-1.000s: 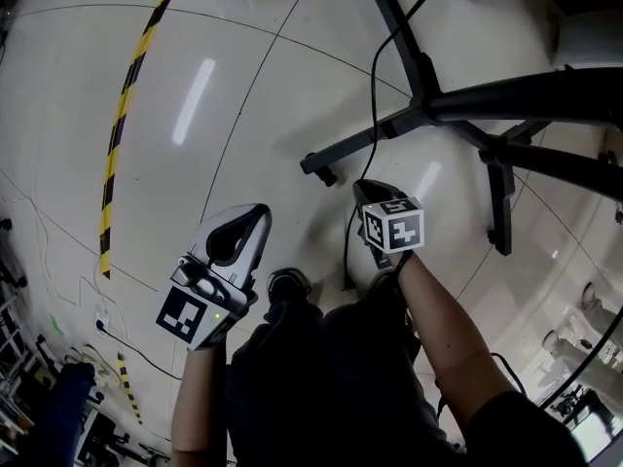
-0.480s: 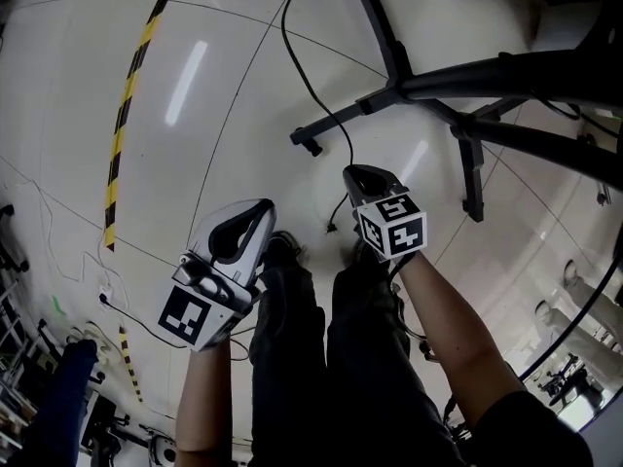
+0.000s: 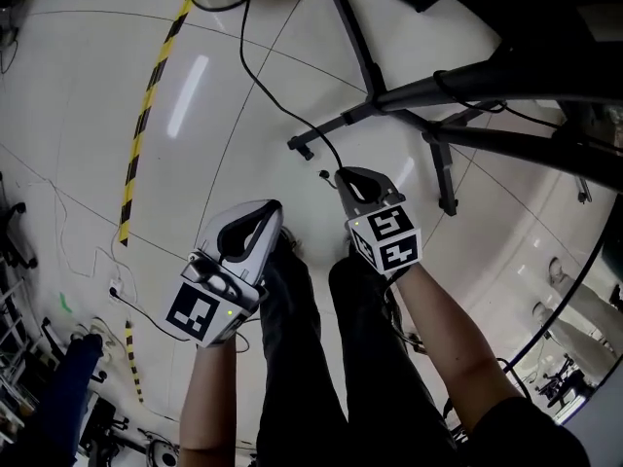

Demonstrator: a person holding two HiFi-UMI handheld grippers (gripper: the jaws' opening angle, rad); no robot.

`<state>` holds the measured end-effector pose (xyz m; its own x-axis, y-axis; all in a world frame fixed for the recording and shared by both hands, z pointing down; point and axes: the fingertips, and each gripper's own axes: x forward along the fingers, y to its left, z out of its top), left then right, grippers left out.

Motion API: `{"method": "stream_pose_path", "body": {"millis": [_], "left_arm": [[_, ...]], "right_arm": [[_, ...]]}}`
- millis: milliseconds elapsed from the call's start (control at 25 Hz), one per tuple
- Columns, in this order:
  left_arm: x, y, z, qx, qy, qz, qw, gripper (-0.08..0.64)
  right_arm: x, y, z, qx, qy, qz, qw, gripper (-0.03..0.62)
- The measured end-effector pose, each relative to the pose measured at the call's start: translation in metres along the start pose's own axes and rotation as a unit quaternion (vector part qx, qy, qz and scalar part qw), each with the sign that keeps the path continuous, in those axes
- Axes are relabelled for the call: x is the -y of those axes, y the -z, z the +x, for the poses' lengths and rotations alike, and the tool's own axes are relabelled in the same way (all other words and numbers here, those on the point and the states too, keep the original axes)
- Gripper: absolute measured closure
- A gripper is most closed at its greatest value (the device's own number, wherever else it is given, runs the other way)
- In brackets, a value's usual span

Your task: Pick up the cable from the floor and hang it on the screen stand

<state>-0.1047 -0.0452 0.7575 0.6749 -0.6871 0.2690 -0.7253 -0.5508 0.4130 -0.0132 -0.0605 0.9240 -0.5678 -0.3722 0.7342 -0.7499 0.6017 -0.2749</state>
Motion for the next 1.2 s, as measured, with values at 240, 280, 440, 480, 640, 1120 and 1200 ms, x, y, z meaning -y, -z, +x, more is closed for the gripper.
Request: {"method": "stream_pose_path", "body": {"millis": [240, 280, 440, 480, 640, 1120, 1200], "left_arm": [[0.025, -0.054, -0.005, 0.017, 0.008, 0.018, 0.9997, 0.559], [0.030, -0.062, -0.005, 0.021, 0.009, 0.021, 0.9995, 0.560], [0.049, -0.088, -0.007, 0.038, 0.019, 0.019, 0.9989, 0.560], [0.054, -0.095, -0.006, 0.045, 0.021, 0.014, 0.9987, 0.560], [0.072, -0.118, -0.006, 0.057, 0.026, 0.010, 0.9980, 0.560], [0.119, -0.204, -0.010, 0.077, 0.047, 0.040, 0.9951, 0.560], [0.129, -0.227, -0.007, 0.082, 0.050, 0.040, 0.9946, 0.560]], "right_arm": [[-0.014, -0.048, -0.050, 0.029, 0.004, -0.014, 0.999, 0.574], [-0.015, -0.054, -0.058, 0.033, 0.004, -0.012, 0.999, 0.574], [-0.024, -0.075, -0.088, 0.051, 0.014, -0.004, 0.999, 0.574], [-0.026, -0.080, -0.095, 0.057, 0.017, 0.000, 0.998, 0.574], [-0.032, -0.100, -0.123, 0.081, 0.026, 0.012, 0.996, 0.574], [-0.050, -0.212, -0.250, 0.182, 0.057, -0.065, 0.980, 0.574], [-0.053, -0.233, -0.272, 0.199, 0.061, -0.085, 0.974, 0.574]]}}
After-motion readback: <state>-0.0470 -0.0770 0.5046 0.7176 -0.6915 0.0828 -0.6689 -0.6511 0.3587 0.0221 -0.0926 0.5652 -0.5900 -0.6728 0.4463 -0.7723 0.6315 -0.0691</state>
